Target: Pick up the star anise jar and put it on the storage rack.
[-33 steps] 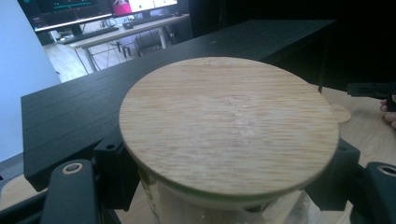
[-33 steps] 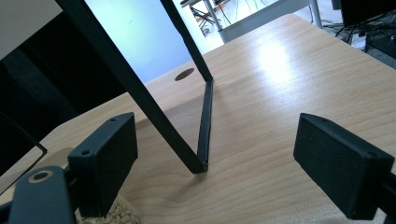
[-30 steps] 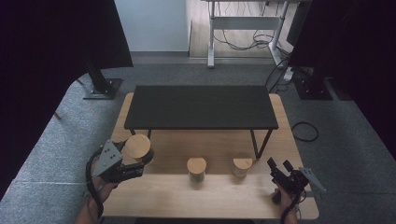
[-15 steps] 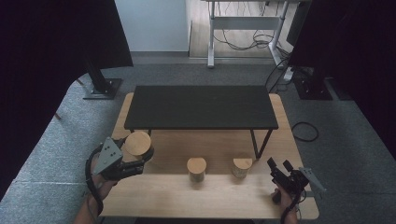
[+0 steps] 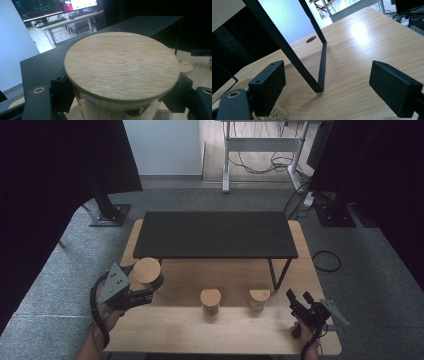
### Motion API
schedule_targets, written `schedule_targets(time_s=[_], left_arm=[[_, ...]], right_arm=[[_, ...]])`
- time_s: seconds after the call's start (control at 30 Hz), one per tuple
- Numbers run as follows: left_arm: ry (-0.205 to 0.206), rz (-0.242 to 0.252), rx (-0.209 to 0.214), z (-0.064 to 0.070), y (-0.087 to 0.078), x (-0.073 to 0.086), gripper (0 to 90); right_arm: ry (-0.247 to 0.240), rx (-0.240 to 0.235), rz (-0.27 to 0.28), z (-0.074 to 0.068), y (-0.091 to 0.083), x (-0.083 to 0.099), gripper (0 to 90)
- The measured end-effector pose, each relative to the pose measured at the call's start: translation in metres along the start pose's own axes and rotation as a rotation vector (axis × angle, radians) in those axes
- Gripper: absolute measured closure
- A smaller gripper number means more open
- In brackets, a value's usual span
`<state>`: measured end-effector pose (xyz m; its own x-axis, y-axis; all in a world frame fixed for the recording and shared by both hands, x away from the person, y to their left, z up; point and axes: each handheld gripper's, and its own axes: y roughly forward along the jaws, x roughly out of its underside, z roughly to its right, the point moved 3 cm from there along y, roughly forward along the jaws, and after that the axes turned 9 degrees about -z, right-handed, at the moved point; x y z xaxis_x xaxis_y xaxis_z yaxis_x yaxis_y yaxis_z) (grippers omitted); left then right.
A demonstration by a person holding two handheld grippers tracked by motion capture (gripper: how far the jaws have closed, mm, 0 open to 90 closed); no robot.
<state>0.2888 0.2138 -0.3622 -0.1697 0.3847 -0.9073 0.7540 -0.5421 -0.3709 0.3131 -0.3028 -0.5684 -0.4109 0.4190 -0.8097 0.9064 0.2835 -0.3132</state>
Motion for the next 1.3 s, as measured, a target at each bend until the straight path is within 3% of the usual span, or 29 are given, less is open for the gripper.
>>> schedule_targets(time_s=[0.4,1.3], left_arm=[[0.006,0.012,0.002,0.0,0.001,-0.008,25.0],[-0.001,0.028,-0.014,-0.015,0.008,-0.029,25.0]], right_arm=[[-0.002,0.001,-0.002,0.0,0.0,0.0,13.2],[-0.001,-0.003,-0.003,0.0,0.0,0.0,13.2]])
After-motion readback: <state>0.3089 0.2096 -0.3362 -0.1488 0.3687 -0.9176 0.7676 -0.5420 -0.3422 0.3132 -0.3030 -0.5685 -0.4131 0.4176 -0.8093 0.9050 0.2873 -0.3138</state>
